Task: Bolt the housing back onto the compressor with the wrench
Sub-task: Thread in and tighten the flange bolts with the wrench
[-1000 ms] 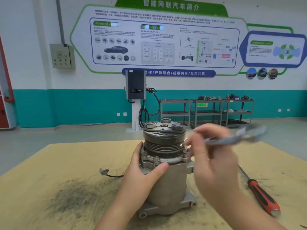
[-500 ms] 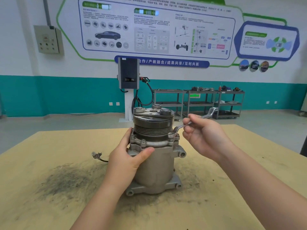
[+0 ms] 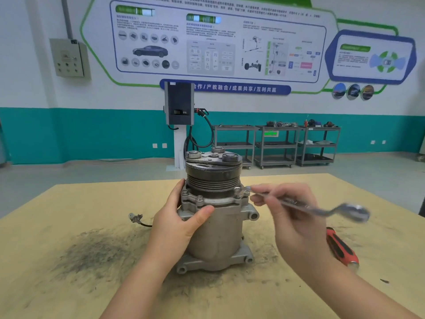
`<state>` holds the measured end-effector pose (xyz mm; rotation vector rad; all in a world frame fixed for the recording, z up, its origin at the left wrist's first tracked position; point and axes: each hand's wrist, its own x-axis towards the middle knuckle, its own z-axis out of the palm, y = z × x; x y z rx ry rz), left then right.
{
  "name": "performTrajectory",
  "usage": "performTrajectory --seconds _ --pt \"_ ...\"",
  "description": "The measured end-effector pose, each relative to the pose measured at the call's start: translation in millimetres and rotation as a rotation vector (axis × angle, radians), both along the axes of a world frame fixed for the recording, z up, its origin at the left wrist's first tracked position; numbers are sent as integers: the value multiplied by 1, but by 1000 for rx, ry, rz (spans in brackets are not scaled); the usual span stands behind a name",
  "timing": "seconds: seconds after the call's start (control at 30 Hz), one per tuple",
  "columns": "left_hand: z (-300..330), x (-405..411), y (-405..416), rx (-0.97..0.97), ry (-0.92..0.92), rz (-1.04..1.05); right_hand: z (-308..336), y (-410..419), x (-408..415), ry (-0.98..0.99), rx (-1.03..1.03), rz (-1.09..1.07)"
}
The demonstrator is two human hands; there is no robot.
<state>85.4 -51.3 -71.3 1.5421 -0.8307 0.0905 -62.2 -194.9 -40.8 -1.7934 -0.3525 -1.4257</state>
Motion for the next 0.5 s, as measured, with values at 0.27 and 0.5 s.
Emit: performTrajectory --seconds 0.27,0.5 --pt "-3 3 -1 -26 91 -73 17 33 38 -127 -518 -457" --pt "-3 6 -1 23 0 4 21 43 38 -119 -321 -413"
